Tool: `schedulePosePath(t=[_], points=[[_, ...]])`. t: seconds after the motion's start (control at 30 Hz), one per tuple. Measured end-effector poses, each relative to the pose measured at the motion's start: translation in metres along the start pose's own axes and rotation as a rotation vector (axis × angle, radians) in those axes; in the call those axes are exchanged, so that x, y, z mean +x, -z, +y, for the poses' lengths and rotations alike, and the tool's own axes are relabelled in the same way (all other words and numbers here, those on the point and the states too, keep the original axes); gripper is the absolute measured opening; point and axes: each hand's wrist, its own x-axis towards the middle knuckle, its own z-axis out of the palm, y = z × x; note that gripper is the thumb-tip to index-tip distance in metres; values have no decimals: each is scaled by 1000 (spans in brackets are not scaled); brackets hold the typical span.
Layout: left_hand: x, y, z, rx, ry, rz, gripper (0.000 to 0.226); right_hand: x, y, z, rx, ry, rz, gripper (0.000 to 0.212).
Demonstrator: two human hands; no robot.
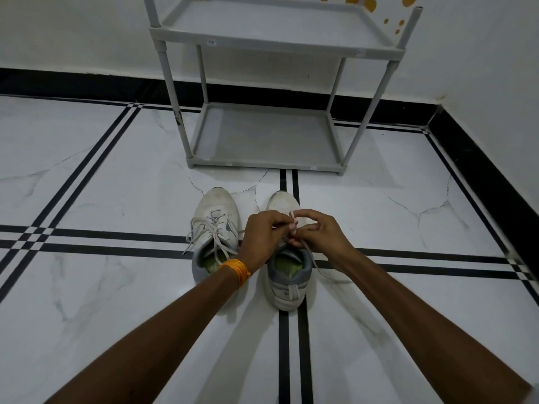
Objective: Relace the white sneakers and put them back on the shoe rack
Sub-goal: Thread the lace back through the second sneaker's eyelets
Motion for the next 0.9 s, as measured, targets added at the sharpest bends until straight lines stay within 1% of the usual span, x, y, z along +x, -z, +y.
schedulePosePath(t=[0.13, 0.23, 0.37, 0.43, 0.5, 0.53, 0.6, 0.67, 0.73, 0.9], points=[[1, -1, 1, 37, -31, 27, 19, 2, -1, 1, -41, 27, 11, 34], [1, -5, -1, -9, 9, 41, 20, 2, -1, 1, -55, 45, -3, 32], [2, -8, -3, -29, 65, 23, 19, 4, 2, -1, -110, 22, -44, 38], [3, -7, -1, -106, 124, -3, 17, 5, 4, -1, -134, 22, -60, 43], [5, -7, 3, -230, 196, -25, 15, 7, 5, -1, -168, 48, -71, 44], [6, -7, 3, -248, 221, -16, 17, 7, 5, -1, -193, 62, -70, 44], [8, -7, 3, -219, 279, 20, 29, 6, 5, -1, -225, 76, -54, 45], [9, -6, 1, -243, 376, 34, 45, 6, 4, -1, -210, 65, -51, 46], [10, -6, -1, -282, 446, 3, 50, 6, 4, -1, -206, 68, -57, 48], [9, -7, -6, -342, 424, -175, 29, 6, 4, 0, -293, 129, -88, 46]])
